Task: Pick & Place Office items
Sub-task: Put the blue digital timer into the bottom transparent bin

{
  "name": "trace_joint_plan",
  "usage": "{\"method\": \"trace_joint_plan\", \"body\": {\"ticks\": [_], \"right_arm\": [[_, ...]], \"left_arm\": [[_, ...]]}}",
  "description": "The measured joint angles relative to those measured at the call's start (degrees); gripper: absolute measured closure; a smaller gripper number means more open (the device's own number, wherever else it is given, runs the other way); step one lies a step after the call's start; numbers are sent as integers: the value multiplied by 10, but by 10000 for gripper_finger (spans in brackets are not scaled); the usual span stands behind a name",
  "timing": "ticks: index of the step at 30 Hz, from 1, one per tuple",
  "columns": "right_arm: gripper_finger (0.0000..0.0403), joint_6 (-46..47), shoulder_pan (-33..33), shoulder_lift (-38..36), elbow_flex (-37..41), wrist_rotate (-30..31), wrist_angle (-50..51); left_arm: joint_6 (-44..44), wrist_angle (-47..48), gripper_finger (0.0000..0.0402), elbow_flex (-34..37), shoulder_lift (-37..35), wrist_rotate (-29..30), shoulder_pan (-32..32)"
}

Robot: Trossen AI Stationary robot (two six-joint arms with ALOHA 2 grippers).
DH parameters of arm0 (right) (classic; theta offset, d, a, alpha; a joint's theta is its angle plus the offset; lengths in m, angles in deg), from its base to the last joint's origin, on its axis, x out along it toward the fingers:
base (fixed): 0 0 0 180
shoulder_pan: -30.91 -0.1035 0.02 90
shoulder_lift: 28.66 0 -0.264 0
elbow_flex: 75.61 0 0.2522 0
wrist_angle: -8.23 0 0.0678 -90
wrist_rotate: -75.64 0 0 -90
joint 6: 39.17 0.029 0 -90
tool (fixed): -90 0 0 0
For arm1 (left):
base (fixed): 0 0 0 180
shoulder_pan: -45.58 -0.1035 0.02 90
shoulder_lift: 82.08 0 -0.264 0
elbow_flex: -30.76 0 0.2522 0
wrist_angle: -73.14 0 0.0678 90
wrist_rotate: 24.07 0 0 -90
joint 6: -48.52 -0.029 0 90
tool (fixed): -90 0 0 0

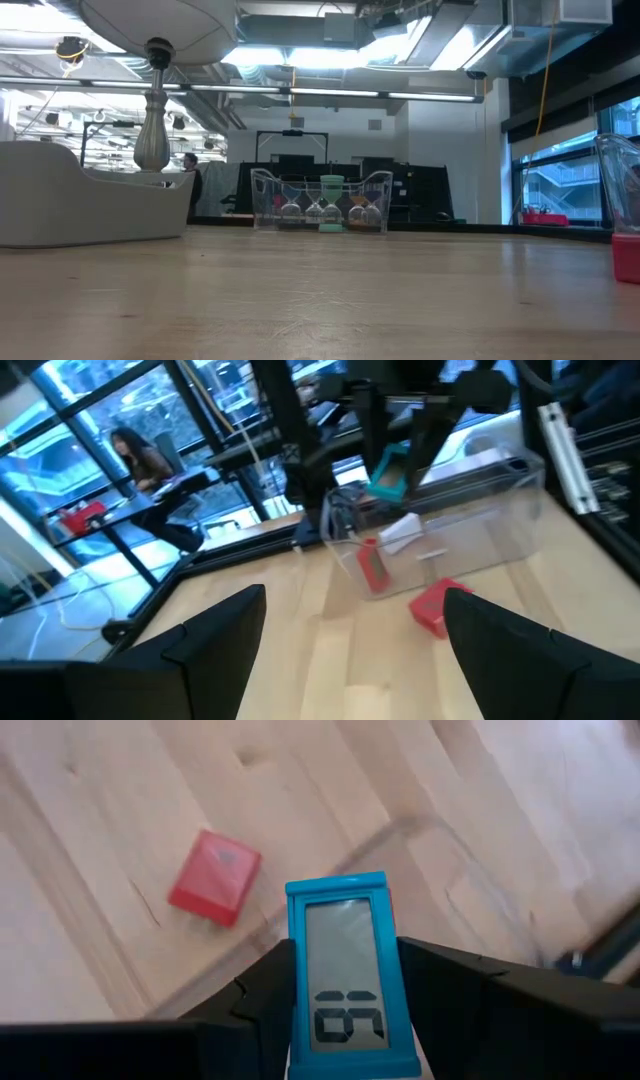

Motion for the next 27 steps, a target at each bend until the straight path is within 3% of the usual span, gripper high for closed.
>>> {"method": "trace_joint_plan", "body": {"ticks": [11, 20, 27], "right_arm": [[249, 198, -62, -11, 144, -50, -56], [248, 212, -57, -12, 246, -94, -242], [248, 212, -57, -12, 250, -101, -277]], "left_arm": [[61, 47, 98, 0, 0, -2, -8], [62, 43, 98, 0, 0, -2, -2], [65, 43, 98, 0, 0, -2, -2]]}}
